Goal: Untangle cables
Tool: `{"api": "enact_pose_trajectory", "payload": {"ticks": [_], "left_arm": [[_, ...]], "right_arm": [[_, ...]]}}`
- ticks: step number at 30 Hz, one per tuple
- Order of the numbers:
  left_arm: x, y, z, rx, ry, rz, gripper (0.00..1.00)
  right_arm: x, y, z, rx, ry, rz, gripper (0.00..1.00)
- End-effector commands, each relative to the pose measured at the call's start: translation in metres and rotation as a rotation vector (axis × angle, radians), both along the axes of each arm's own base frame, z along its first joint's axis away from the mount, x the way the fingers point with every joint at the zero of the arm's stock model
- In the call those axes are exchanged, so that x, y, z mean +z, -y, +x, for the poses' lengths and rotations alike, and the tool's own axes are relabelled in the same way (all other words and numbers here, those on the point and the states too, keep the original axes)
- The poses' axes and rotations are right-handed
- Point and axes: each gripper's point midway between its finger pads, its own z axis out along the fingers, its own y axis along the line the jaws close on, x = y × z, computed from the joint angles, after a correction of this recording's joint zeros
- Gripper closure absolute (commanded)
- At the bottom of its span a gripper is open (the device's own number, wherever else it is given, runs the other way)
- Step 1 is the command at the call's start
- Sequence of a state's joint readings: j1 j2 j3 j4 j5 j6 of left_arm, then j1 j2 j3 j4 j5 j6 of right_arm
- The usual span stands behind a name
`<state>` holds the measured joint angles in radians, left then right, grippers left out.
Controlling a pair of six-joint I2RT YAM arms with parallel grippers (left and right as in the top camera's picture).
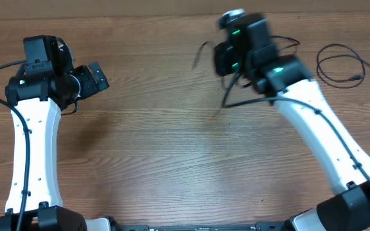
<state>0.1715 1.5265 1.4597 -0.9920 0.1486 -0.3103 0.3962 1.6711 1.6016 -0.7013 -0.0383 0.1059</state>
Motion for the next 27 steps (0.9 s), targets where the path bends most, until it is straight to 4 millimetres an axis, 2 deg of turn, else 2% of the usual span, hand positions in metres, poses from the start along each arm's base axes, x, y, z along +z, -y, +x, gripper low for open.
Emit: {"api": "enact_pose_trajectory", "payload": {"ticks": [1, 5, 8, 16, 20, 21, 22, 25, 27], "left_arm": [[0.004, 0.000, 0.003, -0.017, 0.012, 0.014, 0.00], [0.004, 0.000, 0.003, -0.017, 0.012, 0.014, 0.01], [0.004, 0.000, 0.003, -0.017, 0.012, 0.014, 0.01], [0.004, 0.000, 0.003, -0.017, 0.012, 0.014, 0.00], [0.004, 0.000, 0.003, -0.017, 0.012, 0.014, 0.00], [0.004, 0.000, 0.003, -0.017, 0.012, 0.014, 0.00], [0.004, 0.000, 0.003, -0.017, 0.012, 0.014, 0.00], [0.004, 0.000, 0.003, -0.017, 0.012, 0.014, 0.01], [0.004, 0.000, 0.003, -0.017, 0.012, 0.014, 0.00]], "right_arm": [[-0.021, 0.049, 0.029, -0.117, -0.032, 0.006, 0.96], [-0.023, 0.094, 0.061, -0.199, 0.009, 0.051, 0.96], [-0.035, 0.122, 0.082, -0.248, 0.023, 0.082, 0.96], [-0.095, 0.169, 0.135, -0.325, 0.035, 0.155, 0.96], [-0.134, 0.190, 0.143, -0.406, -0.024, 0.187, 0.96], [-0.146, 0.198, 0.143, -0.438, -0.045, 0.182, 0.93], [-0.153, 0.204, 0.142, -0.464, -0.059, 0.172, 0.88], [-0.165, 0.228, 0.135, -0.550, -0.090, 0.105, 0.47], [-0.163, 0.235, 0.129, -0.571, -0.113, 0.090, 0.05]]}}
